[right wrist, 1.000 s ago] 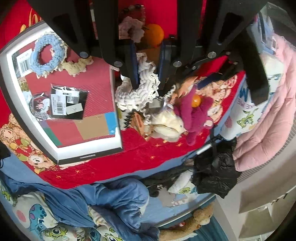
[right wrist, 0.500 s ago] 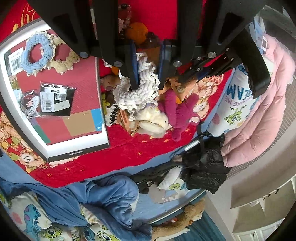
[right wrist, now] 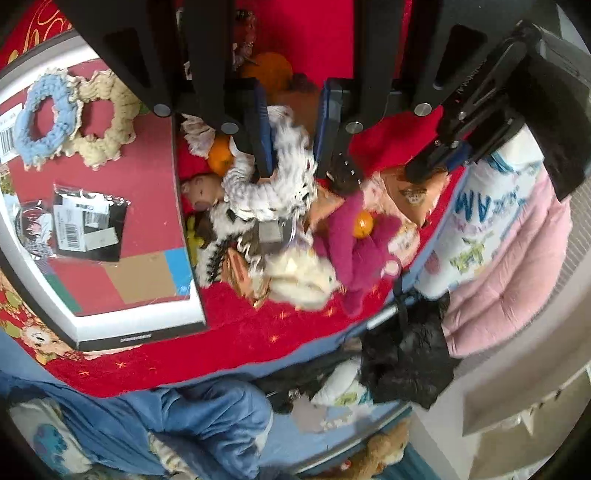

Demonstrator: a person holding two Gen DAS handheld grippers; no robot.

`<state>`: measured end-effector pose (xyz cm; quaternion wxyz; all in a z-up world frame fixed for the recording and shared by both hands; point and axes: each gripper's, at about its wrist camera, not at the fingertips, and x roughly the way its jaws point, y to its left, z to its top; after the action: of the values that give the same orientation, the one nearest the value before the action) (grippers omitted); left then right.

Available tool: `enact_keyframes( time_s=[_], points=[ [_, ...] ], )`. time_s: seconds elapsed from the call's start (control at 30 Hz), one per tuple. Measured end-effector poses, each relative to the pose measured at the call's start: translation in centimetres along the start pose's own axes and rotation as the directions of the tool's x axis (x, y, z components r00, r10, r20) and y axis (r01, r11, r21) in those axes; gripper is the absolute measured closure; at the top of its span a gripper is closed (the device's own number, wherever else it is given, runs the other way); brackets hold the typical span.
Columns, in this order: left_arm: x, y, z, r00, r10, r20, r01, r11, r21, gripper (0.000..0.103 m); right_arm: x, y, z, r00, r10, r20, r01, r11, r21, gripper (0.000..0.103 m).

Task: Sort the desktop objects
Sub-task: 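Lift the scrunchie and pouch and carry both toward the black box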

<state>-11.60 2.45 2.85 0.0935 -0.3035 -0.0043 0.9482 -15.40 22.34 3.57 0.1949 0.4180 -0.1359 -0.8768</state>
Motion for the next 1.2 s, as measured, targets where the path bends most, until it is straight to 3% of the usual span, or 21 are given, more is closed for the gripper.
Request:
enact_keyframes(
  time_s=[0.27, 0.37, 0.73, 1.2],
  points=[
    [-0.3, -1.0, -0.2, 1.0, -0.001, 0.01, 0.001, 1.0, 0.03, 0.083, 0.5, 0.4, -0.2, 1.0, -0.026, -0.003, 0.026, 1.0, -0.015, 0.083],
    [-0.5, -1.1, -0.2, 1.0, -0.008, 0.013, 0.008, 0.999, 0.032, 0.083, 0.0, 0.3, 0.0, 0.999, -0.029, 0.021, 0.029, 1.0, -0.006, 0.087],
    [-1.9, -1.8, 0.1, 0.999, 0.005, 0.034, -0.007, 0.998, 0.056, 0.083, -2.3, 1.1, 0.7, 0.995, -0.005, 0.098, 0.006, 1.0, -0.012, 0.089],
    [-3.0, -5.4, 0.2, 0.996, -0.073, 0.046, 0.069, 0.993, 0.093, 0.083, -3.7, 1.2, 0.7, 0.993, -0.013, 0.115, 0.016, 0.999, -0.028, 0.089]
  ],
)
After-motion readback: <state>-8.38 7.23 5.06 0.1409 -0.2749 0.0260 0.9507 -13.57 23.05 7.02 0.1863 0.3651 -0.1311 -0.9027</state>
